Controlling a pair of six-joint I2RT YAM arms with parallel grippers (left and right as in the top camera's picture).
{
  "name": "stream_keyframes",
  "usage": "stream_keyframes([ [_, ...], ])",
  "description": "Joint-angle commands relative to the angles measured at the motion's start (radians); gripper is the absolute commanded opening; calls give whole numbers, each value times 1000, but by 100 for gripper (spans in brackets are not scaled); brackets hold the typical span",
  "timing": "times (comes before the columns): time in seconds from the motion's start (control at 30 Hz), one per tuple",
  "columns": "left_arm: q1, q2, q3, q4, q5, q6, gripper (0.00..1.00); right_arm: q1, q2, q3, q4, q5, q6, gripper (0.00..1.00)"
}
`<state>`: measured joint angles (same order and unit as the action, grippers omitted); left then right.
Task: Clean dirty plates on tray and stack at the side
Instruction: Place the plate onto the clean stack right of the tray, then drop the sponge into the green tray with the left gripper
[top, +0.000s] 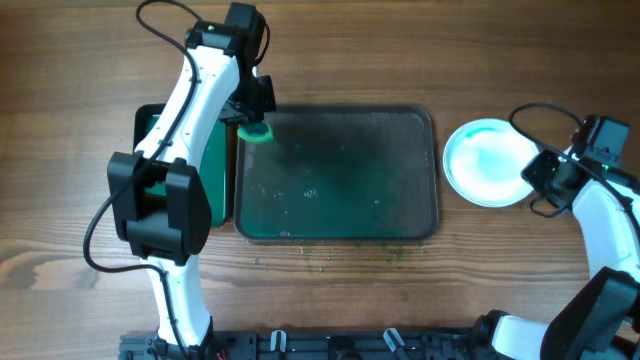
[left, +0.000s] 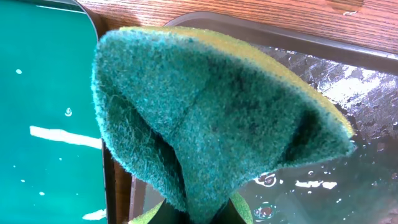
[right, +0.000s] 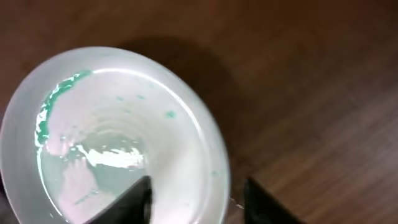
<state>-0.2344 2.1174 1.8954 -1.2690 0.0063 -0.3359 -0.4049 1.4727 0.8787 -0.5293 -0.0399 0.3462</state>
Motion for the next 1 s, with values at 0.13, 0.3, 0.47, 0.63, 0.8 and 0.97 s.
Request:
stream_keyframes([
  [0.13, 62, -108, 16, -129, -33, 45, 4, 126, -11, 156, -121, -119, -62, 57],
  [0.3, 172, -138, -3, -225, -34, 179, 4, 269, -14, 234, -198, -146, -111, 61],
  [0.47, 264, -138, -158, -123, -48, 203, 4, 360, -14, 234, -201, -146, -111, 63],
  [0.63, 338, -138, -385, 106, -51, 228, 4, 382, -14, 234, -205, -145, -116, 63],
  [0.8, 350, -138, -433, 167, -52, 228, 21, 382, -14, 234, -230, -145, -138, 65],
  [0.97, 350, -139, -414, 151, -51, 229, 43, 382, -14, 234, -232, -146, -138, 65],
])
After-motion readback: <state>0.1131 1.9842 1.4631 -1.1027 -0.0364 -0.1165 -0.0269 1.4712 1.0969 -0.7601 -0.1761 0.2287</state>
